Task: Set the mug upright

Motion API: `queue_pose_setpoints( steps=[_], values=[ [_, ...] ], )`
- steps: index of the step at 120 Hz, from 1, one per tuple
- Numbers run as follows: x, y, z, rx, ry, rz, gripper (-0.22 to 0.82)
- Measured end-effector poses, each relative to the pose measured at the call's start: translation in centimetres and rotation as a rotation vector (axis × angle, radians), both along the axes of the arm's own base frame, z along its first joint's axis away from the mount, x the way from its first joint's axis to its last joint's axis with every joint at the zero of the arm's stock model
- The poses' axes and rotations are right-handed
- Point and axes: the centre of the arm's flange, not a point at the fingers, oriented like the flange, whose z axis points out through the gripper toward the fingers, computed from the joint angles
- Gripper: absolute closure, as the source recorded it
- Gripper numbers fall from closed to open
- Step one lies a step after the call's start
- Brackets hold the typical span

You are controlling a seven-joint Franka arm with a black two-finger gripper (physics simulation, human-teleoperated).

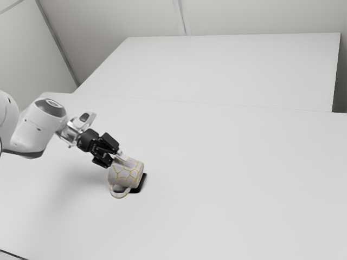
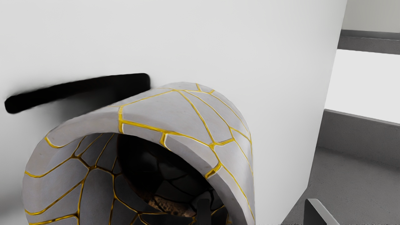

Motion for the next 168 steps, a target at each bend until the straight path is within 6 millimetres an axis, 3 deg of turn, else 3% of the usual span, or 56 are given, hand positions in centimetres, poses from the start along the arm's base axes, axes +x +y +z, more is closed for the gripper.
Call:
queue_pose_setpoints(
  steps=[38, 60, 76, 100, 115, 129, 144, 168],
  values=[
    [0.5, -1.5, 0.1, 0.004, -0.011, -0.028, 0.67],
    [0.6, -1.8, 0.8, 0.004, -0.025, -0.035, 0.74],
    [0.8, -2.4, 3.0, 0.023, -0.069, -0.053, 0.76],
    [0.1, -3.6, 8.9, 0.223, -0.177, -0.179, 0.77],
    [-0.1, -4.1, 9.6, 0.411, -0.18, -0.279, 0.78],
    [0.3, -6.2, 9.8, 0.608, -0.194, -0.407, 0.78],
    [0.9, -10.1, 10.1, 0.8, -0.222, -0.548, 0.78],
    [0.1, -14.2, 9.6, 1.027, -0.25, -0.652, 0.78]
  ],
)
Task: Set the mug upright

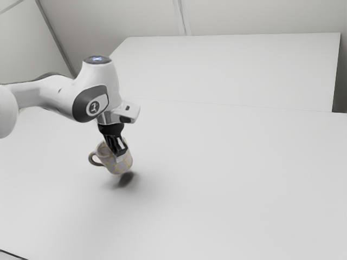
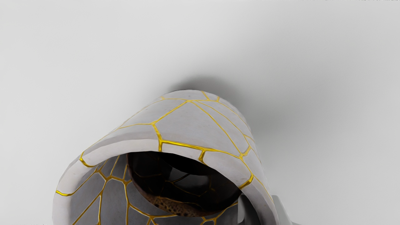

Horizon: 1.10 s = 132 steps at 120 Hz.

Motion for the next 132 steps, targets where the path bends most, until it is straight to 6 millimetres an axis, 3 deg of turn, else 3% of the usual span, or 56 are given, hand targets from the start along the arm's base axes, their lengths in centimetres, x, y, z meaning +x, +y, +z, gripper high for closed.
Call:
queue_pose_setpoints(
  steps=[27, 66, 132],
  values=[
    [0.7, -2.0, -1.5, 0.092, -0.035, 0.062, 0.78],
    [3.1, -6.6, -4.1, 0.061, -0.067, 0.177, 0.78],
    [5.2, -7.6, -6.0, 0.009, -0.095, 0.356, 0.78]
  ],
)
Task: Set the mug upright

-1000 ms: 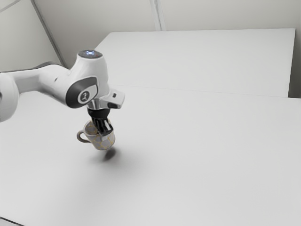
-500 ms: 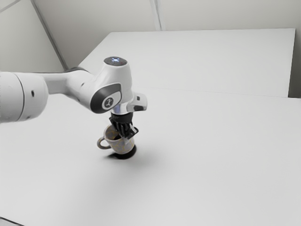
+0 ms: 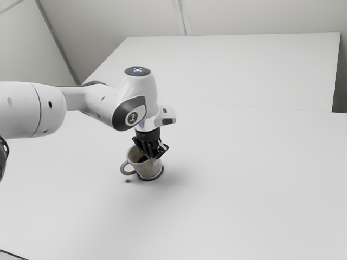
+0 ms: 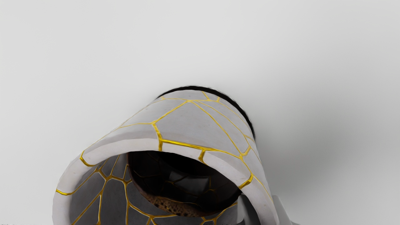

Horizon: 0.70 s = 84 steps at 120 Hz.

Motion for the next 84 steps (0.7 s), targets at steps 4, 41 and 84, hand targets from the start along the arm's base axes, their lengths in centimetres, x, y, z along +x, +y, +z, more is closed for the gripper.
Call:
queue_pose_setpoints(
  steps=[4, 41, 84],
  values=[
    [0.0, 0.0, -0.2, 0.0, 0.003, 0.006, 0.78],
    [-0.2, -0.4, 0.4, -0.029, 0.003, 0.054, 0.34],
    [2.7, 1.8, 7.1, -0.064, -0.128, 0.097, 0.08]
  ],
)
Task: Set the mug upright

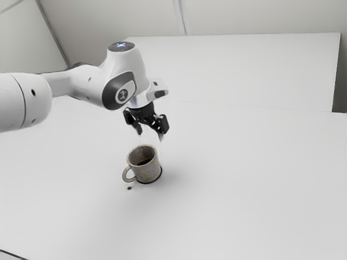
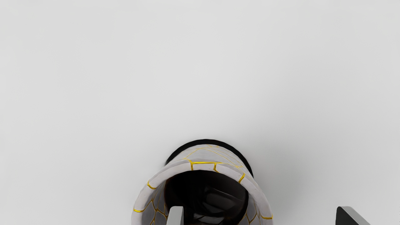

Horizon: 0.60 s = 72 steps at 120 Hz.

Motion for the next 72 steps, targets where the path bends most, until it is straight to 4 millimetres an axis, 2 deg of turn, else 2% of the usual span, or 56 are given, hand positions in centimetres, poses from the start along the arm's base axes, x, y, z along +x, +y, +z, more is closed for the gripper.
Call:
queue_pose_setpoints(
  steps=[14, 35, 41, 51, 72],
  values=[
    [1.9, 1.7, 3.6, -0.004, -0.052, -0.002, 0.06],
    [3.3, 4.5, 8.7, -0.055, -0.03, 0.005, 0.04],
    [3.7, 4.7, 10.8, -0.063, -0.034, -0.009, 0.03],
    [3.7, 5.2, 13.9, -0.073, -0.048, -0.037, 0.03],
    [3.2, 5.8, 17.6, -0.077, -0.049, -0.091, 0.02]
  ],
)
